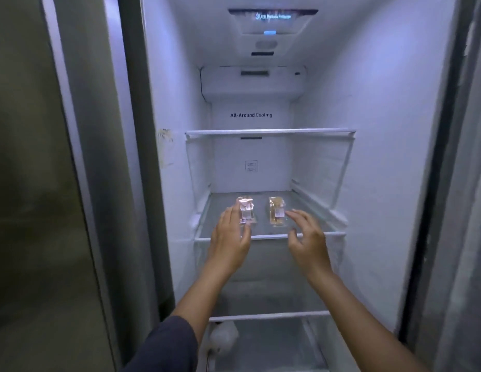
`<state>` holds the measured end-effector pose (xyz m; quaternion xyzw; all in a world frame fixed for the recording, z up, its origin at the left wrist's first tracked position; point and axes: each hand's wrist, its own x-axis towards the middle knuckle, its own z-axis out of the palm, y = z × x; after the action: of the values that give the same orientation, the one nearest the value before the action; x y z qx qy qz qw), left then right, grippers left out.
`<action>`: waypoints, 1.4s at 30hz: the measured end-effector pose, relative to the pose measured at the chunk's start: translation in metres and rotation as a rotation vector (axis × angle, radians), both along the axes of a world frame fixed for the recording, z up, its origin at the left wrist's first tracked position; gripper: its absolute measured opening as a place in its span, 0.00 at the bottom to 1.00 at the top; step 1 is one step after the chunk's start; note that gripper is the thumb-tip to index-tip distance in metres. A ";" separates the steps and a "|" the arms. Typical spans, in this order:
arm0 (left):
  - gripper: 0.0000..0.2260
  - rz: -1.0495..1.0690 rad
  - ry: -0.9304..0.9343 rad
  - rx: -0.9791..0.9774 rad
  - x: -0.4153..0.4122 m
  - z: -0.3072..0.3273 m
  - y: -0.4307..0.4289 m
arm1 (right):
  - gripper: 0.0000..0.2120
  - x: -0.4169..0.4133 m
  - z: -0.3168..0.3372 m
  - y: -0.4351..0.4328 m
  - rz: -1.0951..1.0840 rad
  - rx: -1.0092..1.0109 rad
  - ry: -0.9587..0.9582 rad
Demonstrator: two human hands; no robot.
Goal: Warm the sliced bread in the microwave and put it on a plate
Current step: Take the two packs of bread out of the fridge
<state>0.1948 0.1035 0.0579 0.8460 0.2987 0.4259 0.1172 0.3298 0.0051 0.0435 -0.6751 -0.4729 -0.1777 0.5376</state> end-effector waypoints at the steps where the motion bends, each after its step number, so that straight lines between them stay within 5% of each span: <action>1: 0.24 -0.009 0.000 -0.048 0.008 -0.004 0.013 | 0.20 0.012 -0.004 0.014 -0.019 -0.033 0.026; 10: 0.21 -0.008 0.007 -0.424 0.076 -0.033 0.110 | 0.23 0.086 -0.020 0.113 -0.118 -0.229 0.286; 23: 0.22 0.015 0.081 -0.517 0.131 -0.046 0.179 | 0.37 0.140 -0.025 0.173 -0.193 -0.413 0.552; 33: 0.20 -0.035 -0.189 -0.704 0.135 -0.041 0.178 | 0.26 0.128 -0.023 0.178 -0.114 -0.259 0.570; 42: 0.28 -0.291 -0.358 -1.142 0.129 -0.032 0.172 | 0.24 0.130 -0.024 0.159 0.172 -0.030 1.012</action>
<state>0.3241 0.2752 0.0261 0.5969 0.3368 0.3140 0.6570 0.4601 0.1637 0.0192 -0.6427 -0.2099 0.2229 0.7023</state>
